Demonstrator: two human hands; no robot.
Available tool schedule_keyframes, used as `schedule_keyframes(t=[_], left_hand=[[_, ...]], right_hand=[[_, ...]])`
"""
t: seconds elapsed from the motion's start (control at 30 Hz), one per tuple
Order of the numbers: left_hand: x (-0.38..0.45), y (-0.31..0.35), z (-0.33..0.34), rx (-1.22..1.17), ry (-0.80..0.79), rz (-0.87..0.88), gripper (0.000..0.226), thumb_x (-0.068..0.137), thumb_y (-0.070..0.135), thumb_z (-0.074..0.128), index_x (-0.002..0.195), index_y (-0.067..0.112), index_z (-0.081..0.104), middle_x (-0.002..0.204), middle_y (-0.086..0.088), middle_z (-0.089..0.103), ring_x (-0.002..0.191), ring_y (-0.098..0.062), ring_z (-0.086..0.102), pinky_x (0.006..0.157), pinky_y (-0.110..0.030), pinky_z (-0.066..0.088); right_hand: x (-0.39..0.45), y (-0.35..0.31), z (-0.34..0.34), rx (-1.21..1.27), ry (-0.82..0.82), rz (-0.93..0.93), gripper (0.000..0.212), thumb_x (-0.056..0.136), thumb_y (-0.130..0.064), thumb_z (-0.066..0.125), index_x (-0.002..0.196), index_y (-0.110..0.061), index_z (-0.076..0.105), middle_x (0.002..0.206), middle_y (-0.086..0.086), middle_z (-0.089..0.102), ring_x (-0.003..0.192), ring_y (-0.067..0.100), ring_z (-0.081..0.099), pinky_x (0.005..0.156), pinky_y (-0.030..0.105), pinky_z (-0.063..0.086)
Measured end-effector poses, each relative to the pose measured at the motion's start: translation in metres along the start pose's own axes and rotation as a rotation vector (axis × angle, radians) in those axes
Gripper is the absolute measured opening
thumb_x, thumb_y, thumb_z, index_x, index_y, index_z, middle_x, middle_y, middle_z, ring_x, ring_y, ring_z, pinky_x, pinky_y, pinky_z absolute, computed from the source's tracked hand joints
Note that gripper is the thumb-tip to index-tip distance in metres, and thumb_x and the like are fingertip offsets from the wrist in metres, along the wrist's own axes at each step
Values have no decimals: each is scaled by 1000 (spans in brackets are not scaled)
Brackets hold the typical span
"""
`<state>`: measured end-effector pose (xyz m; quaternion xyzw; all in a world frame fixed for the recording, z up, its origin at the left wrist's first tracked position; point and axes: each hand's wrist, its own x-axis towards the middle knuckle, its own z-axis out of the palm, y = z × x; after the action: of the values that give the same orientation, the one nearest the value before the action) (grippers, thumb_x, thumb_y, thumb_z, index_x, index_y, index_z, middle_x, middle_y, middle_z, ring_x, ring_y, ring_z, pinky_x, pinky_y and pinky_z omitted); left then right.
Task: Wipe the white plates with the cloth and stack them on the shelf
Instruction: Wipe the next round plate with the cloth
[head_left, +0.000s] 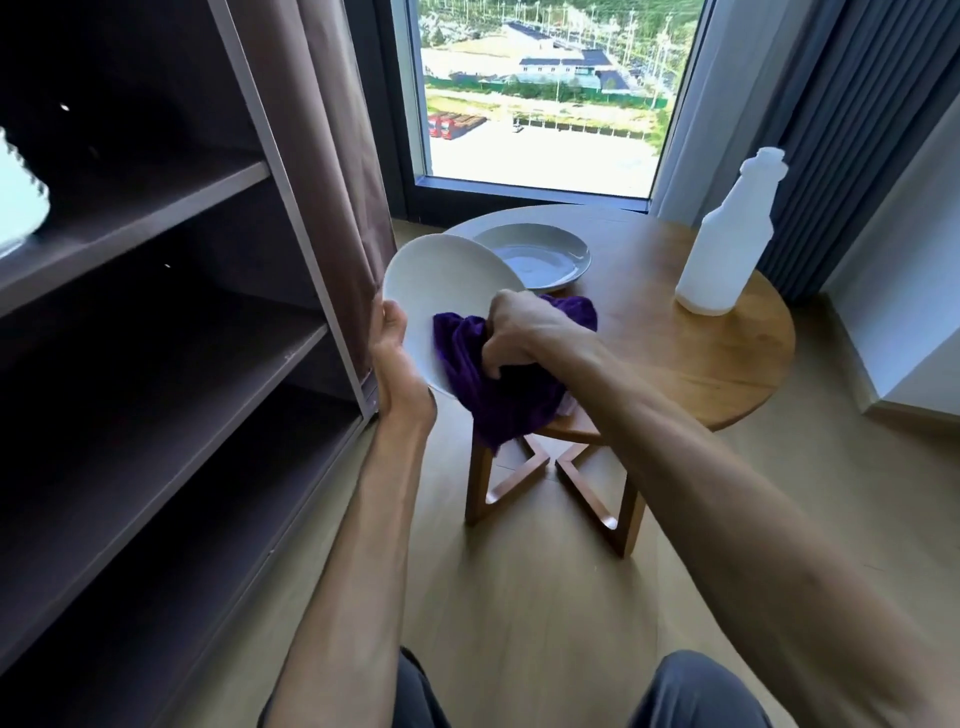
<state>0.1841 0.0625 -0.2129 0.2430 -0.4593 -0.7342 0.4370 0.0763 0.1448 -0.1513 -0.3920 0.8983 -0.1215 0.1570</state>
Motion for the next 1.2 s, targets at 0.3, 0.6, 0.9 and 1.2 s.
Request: schedule_keyframes(t=[0.3,0.6,0.9,1.2], left_hand=[[-21,-6,7,93,-144,33,65,94,57,47,149,23,48,143,-11,56,133,-32,54,110,-62,45],[-19,-15,21,16,-153,-77,66,94,65,46,146,24,52,136,-12,63,126,-28,62,105,-50,53],[-3,-7,6,-120,-10,-155,50,108,50,38,115,11,67,99,-7,76,99,-23,73,91,-40,57],[-10,-11,18,-74,9,-167,59,99,57,47,139,15,60,127,-13,71,119,-33,67,102,-50,54]], right_hand=[[23,19,0,85,685,-38,9,68,-6,58,67,-9,50,69,8,50,71,36,55,64,38,47],[26,-2,8,395,447,-423,8,68,-7,63,64,-10,69,65,5,67,65,24,64,67,46,54],[-7,-11,-2,232,-60,-336,27,78,-1,62,56,-16,65,59,0,57,56,11,53,49,20,42],[-4,22,6,-8,139,76,20,68,-8,75,76,-11,57,87,8,59,83,30,63,68,32,47]])
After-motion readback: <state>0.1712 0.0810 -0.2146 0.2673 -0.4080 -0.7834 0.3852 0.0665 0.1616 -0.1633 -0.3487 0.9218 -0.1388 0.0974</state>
